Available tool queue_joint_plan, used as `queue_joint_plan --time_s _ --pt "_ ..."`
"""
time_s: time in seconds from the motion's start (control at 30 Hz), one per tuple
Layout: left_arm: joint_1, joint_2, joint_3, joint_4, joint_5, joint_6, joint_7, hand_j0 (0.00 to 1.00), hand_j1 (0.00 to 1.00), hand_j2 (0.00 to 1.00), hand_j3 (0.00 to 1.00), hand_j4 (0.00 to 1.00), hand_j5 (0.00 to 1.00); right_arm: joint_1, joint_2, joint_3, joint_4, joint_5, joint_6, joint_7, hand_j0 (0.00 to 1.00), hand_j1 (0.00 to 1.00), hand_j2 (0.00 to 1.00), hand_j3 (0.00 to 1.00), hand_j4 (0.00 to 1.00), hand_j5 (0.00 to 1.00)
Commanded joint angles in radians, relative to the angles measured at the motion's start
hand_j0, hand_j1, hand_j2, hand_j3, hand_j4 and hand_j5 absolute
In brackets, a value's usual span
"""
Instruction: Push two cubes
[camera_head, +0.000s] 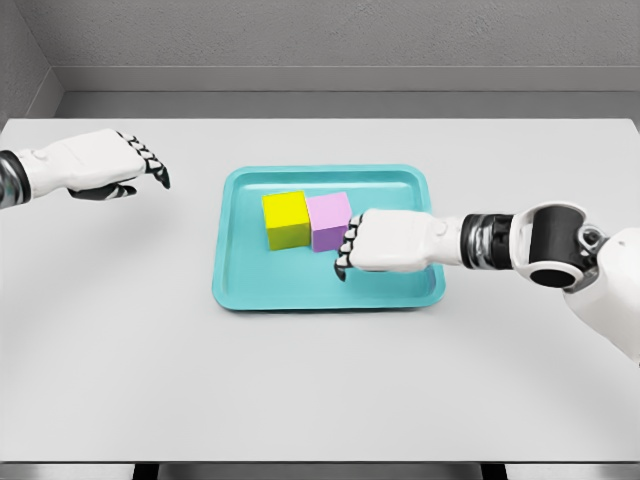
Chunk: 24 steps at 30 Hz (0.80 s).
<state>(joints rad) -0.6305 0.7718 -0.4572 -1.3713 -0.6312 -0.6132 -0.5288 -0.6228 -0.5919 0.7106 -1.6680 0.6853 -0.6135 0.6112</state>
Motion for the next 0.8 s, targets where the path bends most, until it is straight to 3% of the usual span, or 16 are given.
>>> queue_joint_plan --time_s 0.0,0.77 --pt "0.000 -0.003 0.003 0.012 0.004 0.002 0.001 0.62 0.62 0.62 0.62 0.62 0.62 0.000 0.018 0.018 0.030 -0.003 0.003 0.000 0.58 0.58 0.58 0.58 0.58 0.58" --pt "-0.002 0.007 0.018 0.012 0.011 0.002 0.001 0.63 0.63 0.63 0.63 0.63 0.63 -0.037 0.112 0.032 0.195 0.000 0.003 0.000 0.58 0.58 0.58 0.58 0.58 0.58"
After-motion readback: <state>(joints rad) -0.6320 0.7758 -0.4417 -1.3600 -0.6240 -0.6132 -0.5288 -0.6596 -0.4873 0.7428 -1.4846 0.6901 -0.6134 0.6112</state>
